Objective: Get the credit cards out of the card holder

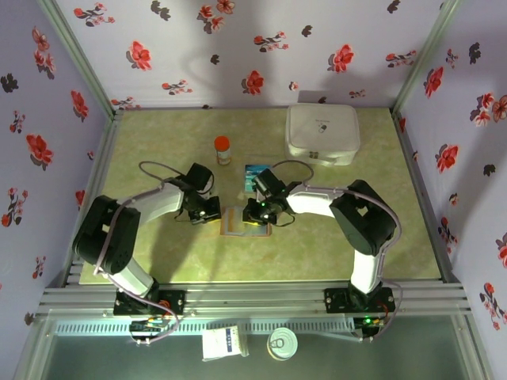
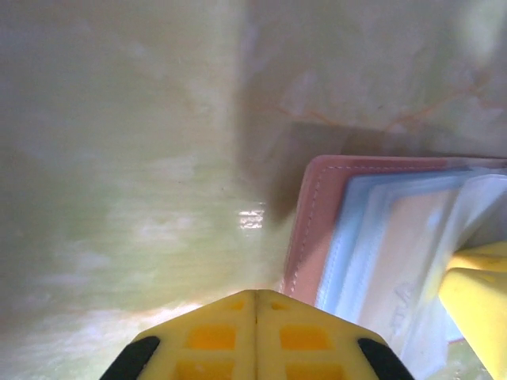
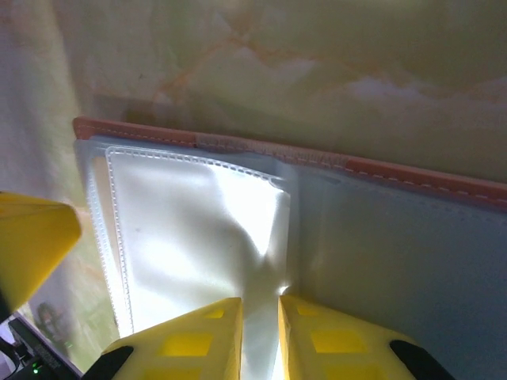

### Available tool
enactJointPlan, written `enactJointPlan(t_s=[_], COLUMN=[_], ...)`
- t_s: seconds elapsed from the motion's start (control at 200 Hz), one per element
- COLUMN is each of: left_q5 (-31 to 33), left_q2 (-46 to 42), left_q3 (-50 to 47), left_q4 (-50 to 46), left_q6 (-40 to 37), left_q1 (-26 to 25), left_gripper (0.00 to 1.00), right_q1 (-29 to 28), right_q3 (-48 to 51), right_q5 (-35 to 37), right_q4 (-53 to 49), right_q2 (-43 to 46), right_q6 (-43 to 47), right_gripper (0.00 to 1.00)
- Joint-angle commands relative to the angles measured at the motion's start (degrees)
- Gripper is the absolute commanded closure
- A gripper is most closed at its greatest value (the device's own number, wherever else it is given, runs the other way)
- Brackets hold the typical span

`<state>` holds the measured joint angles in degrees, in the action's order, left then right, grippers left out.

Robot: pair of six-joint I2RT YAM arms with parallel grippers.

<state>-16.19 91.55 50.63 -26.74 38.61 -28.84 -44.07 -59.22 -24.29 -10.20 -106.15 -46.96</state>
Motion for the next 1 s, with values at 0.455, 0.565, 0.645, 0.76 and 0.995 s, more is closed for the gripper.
enactJointPlan(t_s=[0.455,0.565,0.645,0.76,0.995], left_q5=[-10.27,-11.28,-12.42,-12.57,-14.14], left_q2=[2.63,4.06,4.56,4.52,3.56], left_q3=[1.77,1.50,1.25,1.18,1.86], left_q4=[8.66,10.22,11.45,12.04,12.90], left_q6=[5.26,5.74,6.36,6.63,7.87], left_q1=[-2.97,-3.19,-3.34,-3.42,-3.70], left_gripper=[0.68,0.68,0.71,0.76,0.78], right_q1=[1.01,1.03,1.01,1.01,1.01], right_q3=[3.43,3.58,4.23,4.64,4.18], right_q5=[-1.46,-1.63,-1.77,-2.29,-1.71], right_q4=[4.04,4.09,4.97,6.00,5.26], right_q2=[0.75,0.77,0.93,0.63,5.97], right_q6=[-0.68,-0.71,-1.09,-1.63,-0.42], right_gripper=[0.79,0.79,0.79,0.79,0.76])
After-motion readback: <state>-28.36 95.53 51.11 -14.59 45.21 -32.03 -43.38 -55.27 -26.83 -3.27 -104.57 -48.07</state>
